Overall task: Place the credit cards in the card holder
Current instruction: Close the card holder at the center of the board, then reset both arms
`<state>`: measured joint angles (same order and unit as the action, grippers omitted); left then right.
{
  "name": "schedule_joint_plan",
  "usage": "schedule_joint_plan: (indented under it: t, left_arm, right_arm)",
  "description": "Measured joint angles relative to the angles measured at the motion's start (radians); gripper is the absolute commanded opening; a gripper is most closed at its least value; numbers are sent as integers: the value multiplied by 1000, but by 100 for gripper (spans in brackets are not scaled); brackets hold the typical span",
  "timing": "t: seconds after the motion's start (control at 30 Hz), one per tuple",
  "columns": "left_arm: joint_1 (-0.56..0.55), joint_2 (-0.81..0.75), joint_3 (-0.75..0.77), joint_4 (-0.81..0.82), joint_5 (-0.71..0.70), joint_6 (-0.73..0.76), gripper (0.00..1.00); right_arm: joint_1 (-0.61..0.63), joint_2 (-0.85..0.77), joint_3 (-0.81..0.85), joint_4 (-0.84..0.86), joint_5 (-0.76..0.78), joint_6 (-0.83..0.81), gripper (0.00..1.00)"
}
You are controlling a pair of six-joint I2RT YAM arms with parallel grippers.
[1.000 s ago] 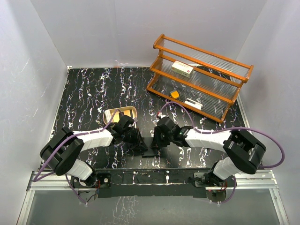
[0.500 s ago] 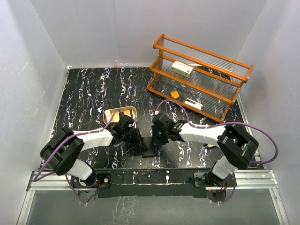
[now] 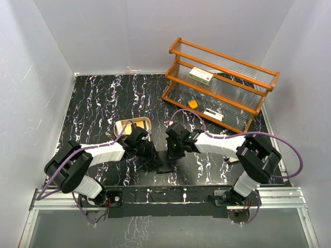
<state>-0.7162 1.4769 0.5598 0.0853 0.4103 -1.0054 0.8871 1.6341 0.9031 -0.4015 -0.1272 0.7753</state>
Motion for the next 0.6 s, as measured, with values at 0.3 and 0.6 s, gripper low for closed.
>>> schedule_joint_plan:
  t: [0.3, 0.6]
  left_arm:
    - [-19, -53, 56, -119, -113, 26, 39]
    - [-16, -237, 286, -437, -374, 114, 77]
  right_arm:
    - [14, -7, 40, -21, 31, -23, 14]
    - [23, -136, 113, -178, 230, -50, 51]
